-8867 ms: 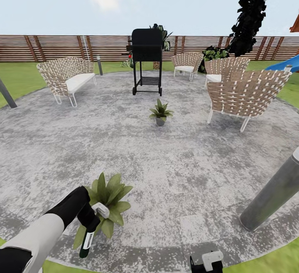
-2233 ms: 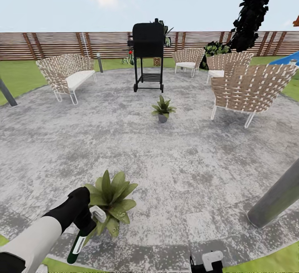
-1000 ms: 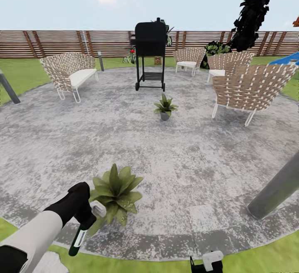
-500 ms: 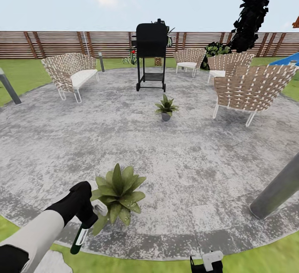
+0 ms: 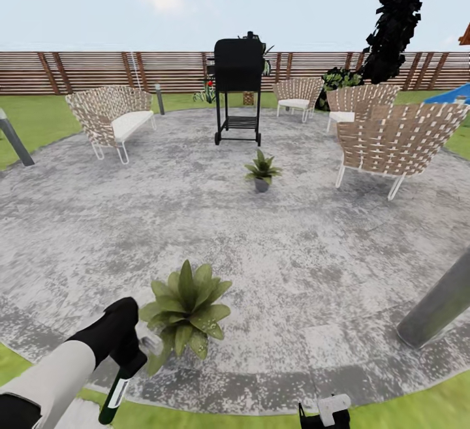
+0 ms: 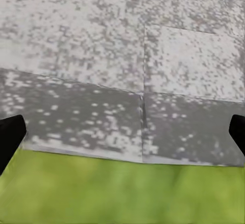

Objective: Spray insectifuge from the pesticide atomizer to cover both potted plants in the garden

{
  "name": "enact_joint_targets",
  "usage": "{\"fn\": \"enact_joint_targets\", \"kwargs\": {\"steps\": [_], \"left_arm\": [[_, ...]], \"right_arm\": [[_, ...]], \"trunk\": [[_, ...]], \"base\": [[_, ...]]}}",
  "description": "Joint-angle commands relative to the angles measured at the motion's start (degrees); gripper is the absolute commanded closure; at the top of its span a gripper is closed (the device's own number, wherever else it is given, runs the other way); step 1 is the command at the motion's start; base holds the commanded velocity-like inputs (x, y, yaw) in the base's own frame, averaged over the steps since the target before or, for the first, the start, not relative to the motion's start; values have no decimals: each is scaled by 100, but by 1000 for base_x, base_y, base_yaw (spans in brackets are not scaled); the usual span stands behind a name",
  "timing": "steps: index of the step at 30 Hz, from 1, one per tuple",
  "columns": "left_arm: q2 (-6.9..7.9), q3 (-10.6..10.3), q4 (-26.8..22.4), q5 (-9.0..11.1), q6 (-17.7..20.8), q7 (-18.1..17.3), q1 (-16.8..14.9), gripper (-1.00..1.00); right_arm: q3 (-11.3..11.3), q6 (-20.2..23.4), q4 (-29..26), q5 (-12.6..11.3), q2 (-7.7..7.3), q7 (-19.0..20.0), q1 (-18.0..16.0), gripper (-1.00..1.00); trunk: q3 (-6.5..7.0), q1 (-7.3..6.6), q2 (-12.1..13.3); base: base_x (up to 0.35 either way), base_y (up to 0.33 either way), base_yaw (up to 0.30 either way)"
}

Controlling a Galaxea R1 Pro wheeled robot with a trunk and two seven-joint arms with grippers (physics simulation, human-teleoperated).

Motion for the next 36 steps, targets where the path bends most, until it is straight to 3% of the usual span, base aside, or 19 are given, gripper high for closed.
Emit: {"fn": "enact_joint_targets", "kwargs": {"steps": [1, 9, 15, 31, 36], "left_arm": [[0, -20, -22, -54, 19, -59, 0, 100], [-7, -37, -23, -50, -7, -84, 0, 100], [-56, -51, -42, -46, -20, -108, -17, 100], [24, -11, -44, -20, -65, -136, -82, 100], [-41, -56, -47, -48, -81, -140, -56, 100]], "right_arm": [[34, -3, 8, 39, 2, -58, -6, -100], [34, -3, 8, 39, 3, -61, -6, -100], [34, -3, 8, 39, 3, -62, -6, -100], [34, -3, 13, 39, -6, -54, -6, -100], [33, -3, 12, 39, -6, -53, -6, -100]], "trunk": [[-5, 2, -1], [-5, 2, -1], [-5, 2, -1], [-5, 2, -1], [-5, 2, -1]], "base": [[261, 207, -129], [104, 78, -215], [1, 1, -12], [5, 0, 0], [44, 0, 0]]}}
